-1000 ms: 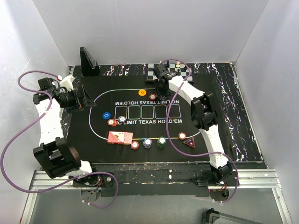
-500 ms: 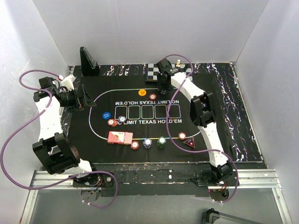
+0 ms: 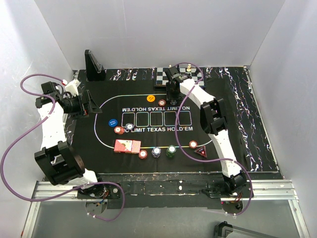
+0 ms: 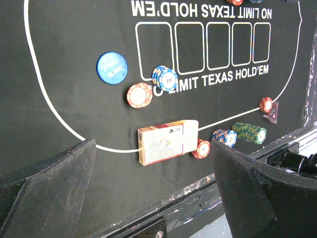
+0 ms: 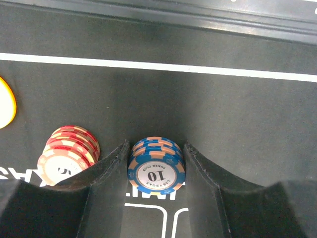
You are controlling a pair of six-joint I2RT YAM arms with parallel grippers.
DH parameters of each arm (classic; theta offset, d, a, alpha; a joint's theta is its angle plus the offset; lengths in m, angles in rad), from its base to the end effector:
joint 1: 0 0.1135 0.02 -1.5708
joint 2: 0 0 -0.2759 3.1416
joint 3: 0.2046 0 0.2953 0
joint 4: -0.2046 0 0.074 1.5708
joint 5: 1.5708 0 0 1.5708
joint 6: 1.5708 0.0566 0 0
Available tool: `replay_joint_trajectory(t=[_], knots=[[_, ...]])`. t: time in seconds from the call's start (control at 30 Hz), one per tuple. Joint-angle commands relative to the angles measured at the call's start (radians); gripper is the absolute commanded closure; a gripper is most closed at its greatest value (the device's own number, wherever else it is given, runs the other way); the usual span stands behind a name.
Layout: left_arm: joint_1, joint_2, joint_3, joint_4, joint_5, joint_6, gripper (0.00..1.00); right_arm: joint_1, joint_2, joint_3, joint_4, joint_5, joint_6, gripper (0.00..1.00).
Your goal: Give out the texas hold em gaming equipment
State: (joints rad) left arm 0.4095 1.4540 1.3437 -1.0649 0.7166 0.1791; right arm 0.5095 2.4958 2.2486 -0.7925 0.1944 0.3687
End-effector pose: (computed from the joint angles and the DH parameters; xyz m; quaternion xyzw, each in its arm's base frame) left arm 0.3146 0.0960 0.3077 -0.0371 0.9201 -0.2757 0.2759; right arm 0.5300 0.2836 0.1553 -0.0421 0.9598 0.0263 0.2762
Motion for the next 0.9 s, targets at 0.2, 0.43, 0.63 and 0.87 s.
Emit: replay_joint_trajectory(t=[0.2, 0.43, 0.63, 0.87], knots=[[0.003, -0.058, -0.002, 0.003, 0.02, 0.008, 0.0, 0.009, -0.058, 0.016, -0.033, 0.005, 0.012, 0.17], [0.003, -0.083, 0.023, -0.015, 0.024, 0.002, 0.0, 0.055, -0.247, -0.027, -0.039, 0.054, -0.01, 0.15], [0.003, -0.107, 0.032, -0.03, 0.027, 0.002, 0.0, 0.176, -0.524, -0.343, 0.039, 0.074, 0.012, 0.15], [0.003, -0.126, 0.034, -0.04, 0.007, -0.007, 0.0, 0.423, -0.709, -0.673, 0.072, 0.016, 0.055, 0.13]])
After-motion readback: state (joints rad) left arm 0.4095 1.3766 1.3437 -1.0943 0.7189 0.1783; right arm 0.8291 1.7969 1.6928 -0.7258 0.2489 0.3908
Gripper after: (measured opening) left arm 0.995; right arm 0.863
